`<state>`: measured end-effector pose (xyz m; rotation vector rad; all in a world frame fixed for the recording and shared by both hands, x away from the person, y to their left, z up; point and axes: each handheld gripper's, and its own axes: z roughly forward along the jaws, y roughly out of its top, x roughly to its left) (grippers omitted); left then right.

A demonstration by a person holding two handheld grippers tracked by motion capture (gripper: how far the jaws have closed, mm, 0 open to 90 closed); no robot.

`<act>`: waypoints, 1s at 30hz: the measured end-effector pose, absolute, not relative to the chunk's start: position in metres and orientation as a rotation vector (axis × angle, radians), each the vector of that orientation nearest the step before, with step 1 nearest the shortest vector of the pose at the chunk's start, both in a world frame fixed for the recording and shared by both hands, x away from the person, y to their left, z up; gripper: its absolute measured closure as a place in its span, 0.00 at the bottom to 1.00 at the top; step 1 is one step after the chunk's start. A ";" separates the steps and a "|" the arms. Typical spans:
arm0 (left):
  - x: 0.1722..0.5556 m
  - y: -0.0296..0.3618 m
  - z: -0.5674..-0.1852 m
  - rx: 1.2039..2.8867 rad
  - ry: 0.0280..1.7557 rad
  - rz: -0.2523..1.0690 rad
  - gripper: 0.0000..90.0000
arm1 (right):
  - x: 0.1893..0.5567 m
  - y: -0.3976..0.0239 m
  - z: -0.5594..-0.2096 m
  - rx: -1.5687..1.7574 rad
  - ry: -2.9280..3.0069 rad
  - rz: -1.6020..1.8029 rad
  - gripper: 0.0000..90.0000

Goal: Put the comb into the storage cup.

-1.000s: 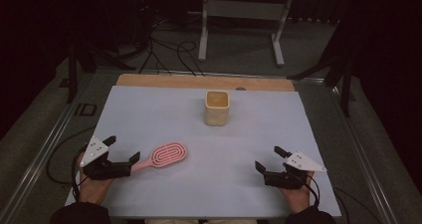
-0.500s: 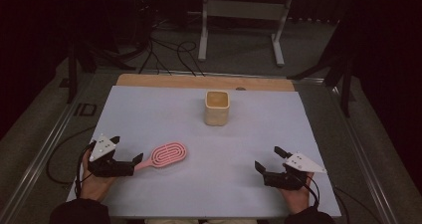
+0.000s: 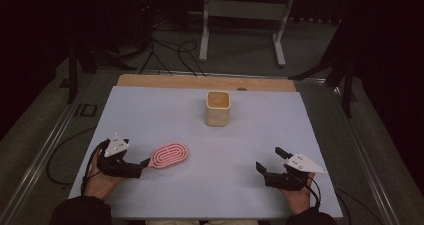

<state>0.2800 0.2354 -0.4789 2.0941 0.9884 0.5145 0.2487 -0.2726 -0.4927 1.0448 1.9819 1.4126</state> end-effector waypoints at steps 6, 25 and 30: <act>0.286 0.230 -0.483 2.181 0.978 0.455 0.00 | 0.249 -0.272 -0.493 1.047 1.982 1.415 0.11; 0.298 0.222 -0.491 2.387 0.956 0.330 0.05 | 0.249 -0.273 -0.493 1.057 1.979 1.402 0.11; 0.300 0.218 -0.492 2.448 0.948 0.306 0.08 | 0.249 -0.275 -0.493 1.060 1.974 1.403 0.10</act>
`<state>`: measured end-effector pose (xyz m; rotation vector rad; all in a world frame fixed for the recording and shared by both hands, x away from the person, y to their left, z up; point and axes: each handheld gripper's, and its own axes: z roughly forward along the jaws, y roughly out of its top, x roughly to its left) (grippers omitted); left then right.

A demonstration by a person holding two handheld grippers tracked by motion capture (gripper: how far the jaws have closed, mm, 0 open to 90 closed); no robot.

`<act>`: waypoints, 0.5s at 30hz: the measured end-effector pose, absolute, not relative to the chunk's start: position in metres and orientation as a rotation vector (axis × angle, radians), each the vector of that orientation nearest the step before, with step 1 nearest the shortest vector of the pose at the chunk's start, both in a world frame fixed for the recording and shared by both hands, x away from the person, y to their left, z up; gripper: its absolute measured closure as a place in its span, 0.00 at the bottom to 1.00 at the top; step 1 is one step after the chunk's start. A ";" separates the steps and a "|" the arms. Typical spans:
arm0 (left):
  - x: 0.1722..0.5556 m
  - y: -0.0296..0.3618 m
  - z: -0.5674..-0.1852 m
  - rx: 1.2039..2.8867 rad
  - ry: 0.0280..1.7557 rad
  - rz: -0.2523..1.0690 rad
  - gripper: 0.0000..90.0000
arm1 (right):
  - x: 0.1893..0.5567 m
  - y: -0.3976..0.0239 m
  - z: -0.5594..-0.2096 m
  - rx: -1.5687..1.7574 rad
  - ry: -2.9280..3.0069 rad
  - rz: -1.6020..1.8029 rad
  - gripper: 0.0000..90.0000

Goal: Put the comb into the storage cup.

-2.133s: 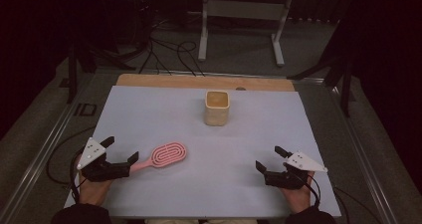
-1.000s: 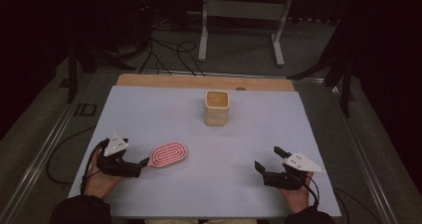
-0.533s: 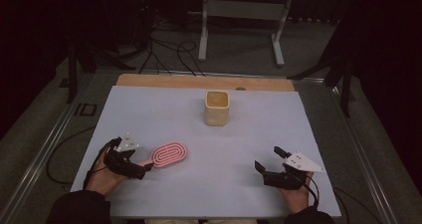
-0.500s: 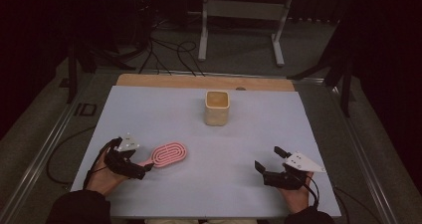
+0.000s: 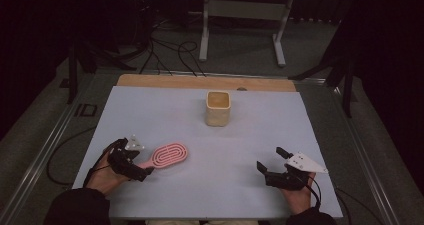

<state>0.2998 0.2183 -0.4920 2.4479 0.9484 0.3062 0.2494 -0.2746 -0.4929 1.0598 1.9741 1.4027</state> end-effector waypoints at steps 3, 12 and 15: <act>0.300 0.216 -0.492 2.467 0.954 0.309 0.12 | 0.250 -0.274 -0.493 1.058 1.977 1.398 0.11; 0.299 0.208 -0.490 2.535 0.926 0.308 0.28 | 0.250 -0.275 -0.493 1.068 1.976 1.396 0.10; 0.299 0.204 -0.488 2.557 0.911 0.311 0.35 | 0.250 -0.274 -0.493 1.071 1.978 1.392 0.10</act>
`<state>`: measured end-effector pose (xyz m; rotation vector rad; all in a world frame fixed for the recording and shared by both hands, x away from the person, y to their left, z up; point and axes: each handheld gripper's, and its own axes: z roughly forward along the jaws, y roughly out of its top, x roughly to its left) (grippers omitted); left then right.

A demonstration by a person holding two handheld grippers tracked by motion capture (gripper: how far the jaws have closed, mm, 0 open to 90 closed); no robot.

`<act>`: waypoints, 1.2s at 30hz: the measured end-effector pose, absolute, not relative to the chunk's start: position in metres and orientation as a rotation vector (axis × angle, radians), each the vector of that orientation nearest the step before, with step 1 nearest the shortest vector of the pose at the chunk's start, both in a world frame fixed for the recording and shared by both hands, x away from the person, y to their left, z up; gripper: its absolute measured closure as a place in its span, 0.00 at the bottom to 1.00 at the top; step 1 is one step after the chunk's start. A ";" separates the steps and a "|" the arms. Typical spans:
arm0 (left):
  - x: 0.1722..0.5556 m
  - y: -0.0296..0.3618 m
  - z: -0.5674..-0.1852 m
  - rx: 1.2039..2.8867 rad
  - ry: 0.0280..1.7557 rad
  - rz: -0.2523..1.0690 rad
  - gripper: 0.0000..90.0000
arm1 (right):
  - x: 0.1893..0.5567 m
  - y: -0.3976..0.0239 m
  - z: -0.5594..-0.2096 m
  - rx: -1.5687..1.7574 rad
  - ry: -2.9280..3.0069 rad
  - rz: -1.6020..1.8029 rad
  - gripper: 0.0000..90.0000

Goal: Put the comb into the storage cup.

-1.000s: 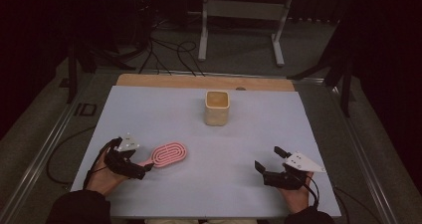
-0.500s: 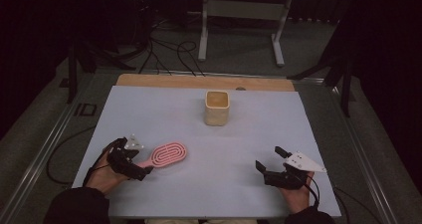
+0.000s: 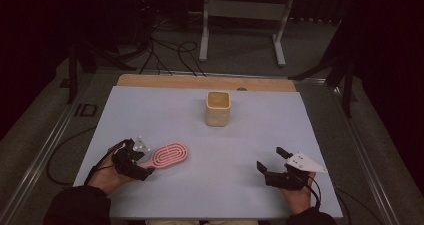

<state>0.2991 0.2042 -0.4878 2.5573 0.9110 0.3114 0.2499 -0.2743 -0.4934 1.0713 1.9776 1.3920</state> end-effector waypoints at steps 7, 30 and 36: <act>0.301 0.197 -0.485 2.605 0.891 0.283 0.46 | 0.250 -0.275 -0.494 1.075 1.977 1.391 0.11; 0.314 0.187 -0.490 2.678 0.963 0.156 0.71 | 0.251 -0.274 -0.494 1.075 1.984 1.383 0.11; 0.317 0.185 -0.489 2.710 0.979 0.138 0.72 | 0.251 -0.274 -0.495 1.081 1.983 1.384 0.11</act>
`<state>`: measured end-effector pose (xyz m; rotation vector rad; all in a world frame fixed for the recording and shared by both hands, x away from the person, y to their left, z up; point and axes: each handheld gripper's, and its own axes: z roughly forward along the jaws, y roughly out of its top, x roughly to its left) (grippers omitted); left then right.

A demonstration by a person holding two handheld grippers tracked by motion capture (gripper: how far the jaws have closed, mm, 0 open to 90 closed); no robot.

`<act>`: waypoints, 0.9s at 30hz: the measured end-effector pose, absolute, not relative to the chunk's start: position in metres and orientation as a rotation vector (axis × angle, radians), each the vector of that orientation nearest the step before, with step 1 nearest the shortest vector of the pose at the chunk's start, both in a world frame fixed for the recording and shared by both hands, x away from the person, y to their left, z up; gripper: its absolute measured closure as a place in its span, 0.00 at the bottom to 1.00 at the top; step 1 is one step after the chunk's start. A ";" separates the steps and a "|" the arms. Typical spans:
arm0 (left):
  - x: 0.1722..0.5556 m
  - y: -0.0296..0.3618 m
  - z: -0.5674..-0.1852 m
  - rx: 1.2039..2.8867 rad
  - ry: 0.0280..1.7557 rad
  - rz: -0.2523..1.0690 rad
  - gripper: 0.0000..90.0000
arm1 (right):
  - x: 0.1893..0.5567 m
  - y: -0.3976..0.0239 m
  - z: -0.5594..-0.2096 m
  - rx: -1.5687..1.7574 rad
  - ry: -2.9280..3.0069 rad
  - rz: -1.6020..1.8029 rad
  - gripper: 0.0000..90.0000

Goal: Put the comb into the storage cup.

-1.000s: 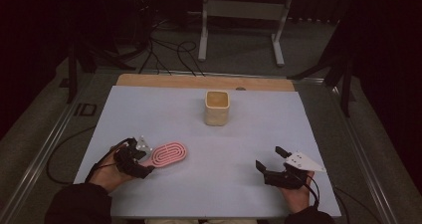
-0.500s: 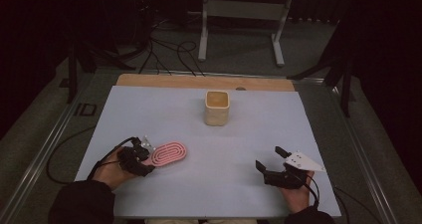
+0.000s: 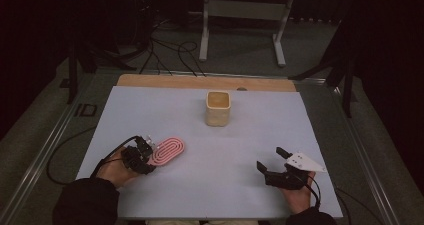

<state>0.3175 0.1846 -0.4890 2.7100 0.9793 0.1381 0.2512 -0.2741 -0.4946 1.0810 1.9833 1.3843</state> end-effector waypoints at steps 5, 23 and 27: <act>0.318 0.183 -0.489 2.718 0.982 0.130 0.74 | 0.251 -0.274 -0.495 1.081 1.984 1.382 0.11; 0.319 0.183 -0.487 2.686 1.043 0.149 0.78 | 0.251 -0.274 -0.495 1.081 1.985 1.377 0.11; 0.319 0.184 -0.486 2.663 1.056 0.176 0.78 | 0.251 -0.275 -0.495 1.080 1.984 1.379 0.11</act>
